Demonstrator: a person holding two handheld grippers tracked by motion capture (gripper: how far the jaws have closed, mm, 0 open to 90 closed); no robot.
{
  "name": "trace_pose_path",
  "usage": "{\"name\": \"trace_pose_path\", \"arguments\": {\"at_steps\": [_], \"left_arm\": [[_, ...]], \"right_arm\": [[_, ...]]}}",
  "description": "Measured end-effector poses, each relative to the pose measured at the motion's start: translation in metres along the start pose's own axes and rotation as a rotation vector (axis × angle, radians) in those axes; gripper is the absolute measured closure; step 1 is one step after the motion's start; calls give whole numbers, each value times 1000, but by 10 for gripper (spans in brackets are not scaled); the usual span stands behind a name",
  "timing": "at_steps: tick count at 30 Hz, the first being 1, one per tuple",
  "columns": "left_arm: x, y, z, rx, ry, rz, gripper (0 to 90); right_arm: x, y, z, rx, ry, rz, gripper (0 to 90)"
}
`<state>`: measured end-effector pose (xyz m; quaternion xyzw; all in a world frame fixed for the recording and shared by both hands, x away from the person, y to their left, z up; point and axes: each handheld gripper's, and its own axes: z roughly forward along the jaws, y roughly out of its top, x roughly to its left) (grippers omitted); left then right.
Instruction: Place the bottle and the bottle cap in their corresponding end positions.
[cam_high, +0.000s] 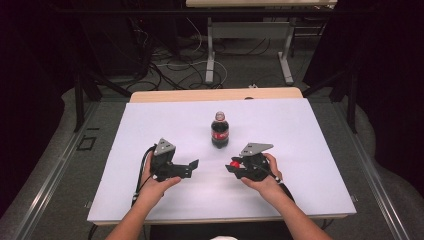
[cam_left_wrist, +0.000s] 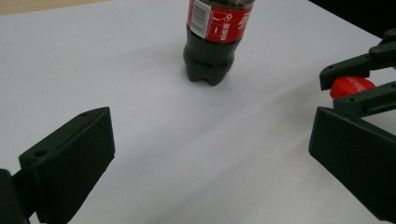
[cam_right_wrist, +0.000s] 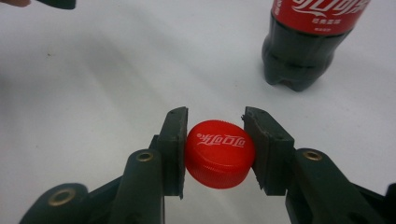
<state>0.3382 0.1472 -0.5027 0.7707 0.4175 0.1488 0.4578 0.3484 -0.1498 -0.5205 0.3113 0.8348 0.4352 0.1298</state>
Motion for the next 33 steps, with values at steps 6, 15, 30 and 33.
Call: {"name": "trace_pose_path", "arguments": {"at_steps": [6,15,30,33], "left_arm": [[6,-16,-7,-24,0,-35,7],[16,-23,-7,-17,41,-65,7],[23,-25,-7,-26,54,-102,7],[23,-25,-6,-26,52,-100,7]], "right_arm": [[6,1,15,21,16,-2,605],[17,-7,38,56,40,-16,605],[23,-17,56,63,29,-35,601],[23,-18,56,85,30,-34,594]]}}
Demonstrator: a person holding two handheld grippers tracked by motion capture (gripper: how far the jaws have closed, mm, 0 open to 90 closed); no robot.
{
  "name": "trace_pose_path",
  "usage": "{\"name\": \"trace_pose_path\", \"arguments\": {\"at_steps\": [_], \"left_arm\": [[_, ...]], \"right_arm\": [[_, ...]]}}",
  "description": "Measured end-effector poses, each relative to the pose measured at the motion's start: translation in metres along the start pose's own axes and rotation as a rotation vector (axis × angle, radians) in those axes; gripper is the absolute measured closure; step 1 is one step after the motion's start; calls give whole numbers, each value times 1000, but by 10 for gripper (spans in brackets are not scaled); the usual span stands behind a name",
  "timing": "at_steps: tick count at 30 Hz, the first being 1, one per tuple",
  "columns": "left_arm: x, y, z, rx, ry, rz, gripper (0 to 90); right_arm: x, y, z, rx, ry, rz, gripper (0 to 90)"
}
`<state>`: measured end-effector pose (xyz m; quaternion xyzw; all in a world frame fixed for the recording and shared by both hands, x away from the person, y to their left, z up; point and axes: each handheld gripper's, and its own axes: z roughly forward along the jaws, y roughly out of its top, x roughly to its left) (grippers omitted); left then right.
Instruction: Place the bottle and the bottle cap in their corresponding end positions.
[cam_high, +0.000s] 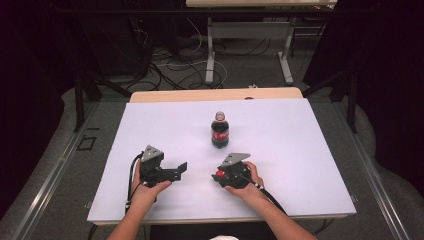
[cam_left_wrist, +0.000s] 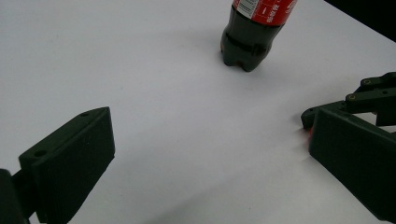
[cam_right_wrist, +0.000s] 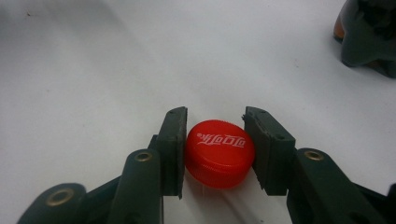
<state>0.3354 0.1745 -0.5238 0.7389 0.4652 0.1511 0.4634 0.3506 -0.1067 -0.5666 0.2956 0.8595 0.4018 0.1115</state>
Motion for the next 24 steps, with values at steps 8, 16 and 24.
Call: {"name": "trace_pose_path", "arguments": {"at_steps": [8,16,24], "left_arm": [[0,-1,1,4,1,-8,7],[2,-1,1,15,7,-9,7],[3,-1,0,12,13,-13,7]], "right_arm": [[-2,1,1,-9,-16,14,421],[-10,8,-14,-39,-4,60,205],[-24,15,-40,-74,-42,87,149]]}}
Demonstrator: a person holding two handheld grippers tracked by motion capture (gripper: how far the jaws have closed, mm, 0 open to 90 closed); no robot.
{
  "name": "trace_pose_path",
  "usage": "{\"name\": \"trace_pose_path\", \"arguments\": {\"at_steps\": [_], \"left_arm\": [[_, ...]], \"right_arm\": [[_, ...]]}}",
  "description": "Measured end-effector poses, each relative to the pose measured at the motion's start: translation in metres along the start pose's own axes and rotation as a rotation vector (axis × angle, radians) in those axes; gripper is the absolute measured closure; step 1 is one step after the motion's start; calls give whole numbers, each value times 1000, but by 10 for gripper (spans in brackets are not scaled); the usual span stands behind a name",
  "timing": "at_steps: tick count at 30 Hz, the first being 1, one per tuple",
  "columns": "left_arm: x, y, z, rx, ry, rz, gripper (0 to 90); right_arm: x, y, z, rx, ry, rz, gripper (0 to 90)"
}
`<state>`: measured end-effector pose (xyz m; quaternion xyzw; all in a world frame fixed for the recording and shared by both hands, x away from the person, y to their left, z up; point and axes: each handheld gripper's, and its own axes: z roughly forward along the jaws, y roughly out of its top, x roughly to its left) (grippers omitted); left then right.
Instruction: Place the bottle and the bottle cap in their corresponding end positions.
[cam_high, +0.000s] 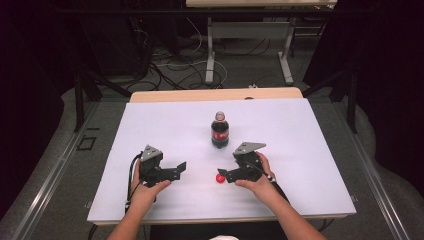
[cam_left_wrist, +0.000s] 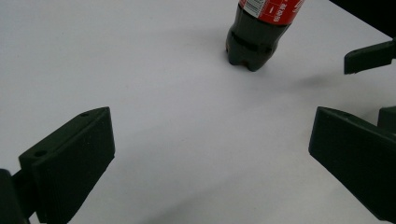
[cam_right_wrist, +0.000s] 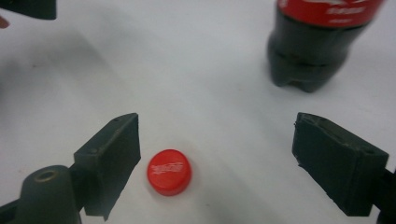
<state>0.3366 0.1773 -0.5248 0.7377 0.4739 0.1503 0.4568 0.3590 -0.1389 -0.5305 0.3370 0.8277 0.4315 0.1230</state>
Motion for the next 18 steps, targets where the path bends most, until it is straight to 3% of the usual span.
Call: {"name": "trace_pose_path", "arguments": {"at_steps": [5,8,11,18], "left_arm": [[2,0,0,-1,9,-5,7],[3,0,0,-5,15,-13,7],[4,0,0,2,17,-19,7],[8,-1,1,-3,30,-29,7]], "right_arm": [[-15,-3,-18,-25,-65,48,110],[-27,-9,-27,-45,-103,102,97],[-38,-17,-35,-37,-139,157,3],[-64,-33,-51,-54,-217,231,0]]}}
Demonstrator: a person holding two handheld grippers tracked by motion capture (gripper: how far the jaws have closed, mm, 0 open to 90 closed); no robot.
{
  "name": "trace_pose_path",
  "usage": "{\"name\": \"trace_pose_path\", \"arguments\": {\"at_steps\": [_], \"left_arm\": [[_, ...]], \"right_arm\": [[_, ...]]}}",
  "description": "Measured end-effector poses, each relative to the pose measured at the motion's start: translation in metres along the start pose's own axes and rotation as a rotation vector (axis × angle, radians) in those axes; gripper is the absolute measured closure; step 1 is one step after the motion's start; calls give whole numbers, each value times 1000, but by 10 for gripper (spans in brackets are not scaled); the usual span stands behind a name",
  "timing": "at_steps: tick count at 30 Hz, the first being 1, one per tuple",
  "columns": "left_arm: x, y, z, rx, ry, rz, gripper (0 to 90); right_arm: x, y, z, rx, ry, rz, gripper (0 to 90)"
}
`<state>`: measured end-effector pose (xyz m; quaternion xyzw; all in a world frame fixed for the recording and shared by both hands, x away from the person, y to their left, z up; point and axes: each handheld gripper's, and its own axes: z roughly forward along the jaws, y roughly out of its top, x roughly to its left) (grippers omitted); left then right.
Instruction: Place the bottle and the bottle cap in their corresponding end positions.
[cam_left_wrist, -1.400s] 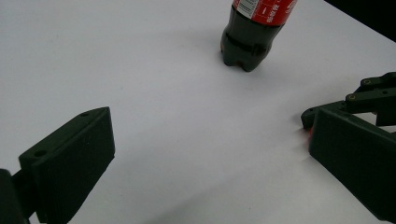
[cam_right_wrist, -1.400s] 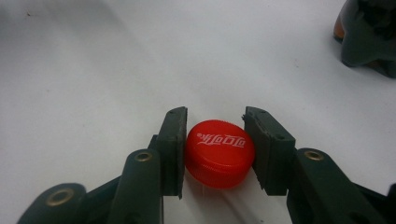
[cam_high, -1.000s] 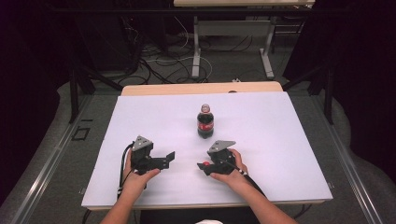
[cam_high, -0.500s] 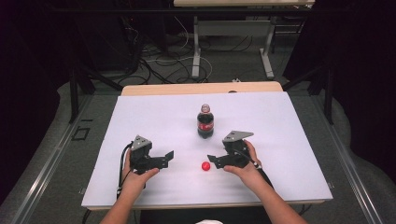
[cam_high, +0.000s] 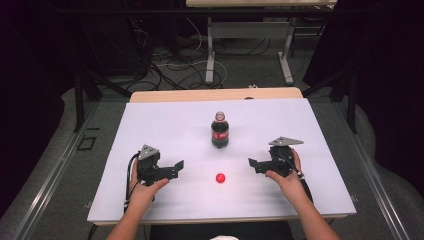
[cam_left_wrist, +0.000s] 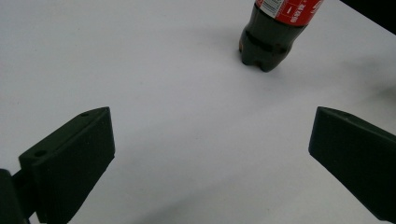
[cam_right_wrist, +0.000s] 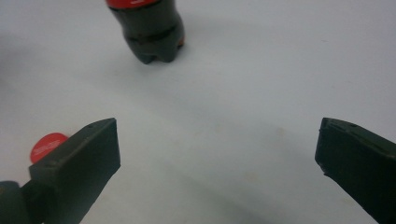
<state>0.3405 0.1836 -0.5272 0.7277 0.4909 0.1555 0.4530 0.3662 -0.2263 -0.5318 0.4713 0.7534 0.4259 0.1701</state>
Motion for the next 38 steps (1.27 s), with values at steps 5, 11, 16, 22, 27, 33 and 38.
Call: {"name": "trace_pose_path", "arguments": {"at_steps": [5,11,16,22,27,33,38], "left_arm": [[3,0,0,10,4,-1,7],[6,-1,1,2,14,-7,7],[12,-2,1,18,18,-19,7],[17,-4,4,19,32,-46,7],[21,-5,6,20,45,-55,7],[24,-6,6,17,50,-82,7],[28,-5,6,17,56,-82,7]], "right_arm": [[-16,-8,-2,2,-61,31,0],[-31,-19,-4,-4,-111,73,0],[-43,-25,-11,-15,-145,78,0],[-57,-29,-18,-31,-176,129,0],[-60,-30,-19,-34,-191,132,0],[-59,-30,-17,-22,-193,112,0],[-60,-30,-17,-17,-193,110,0]]}}
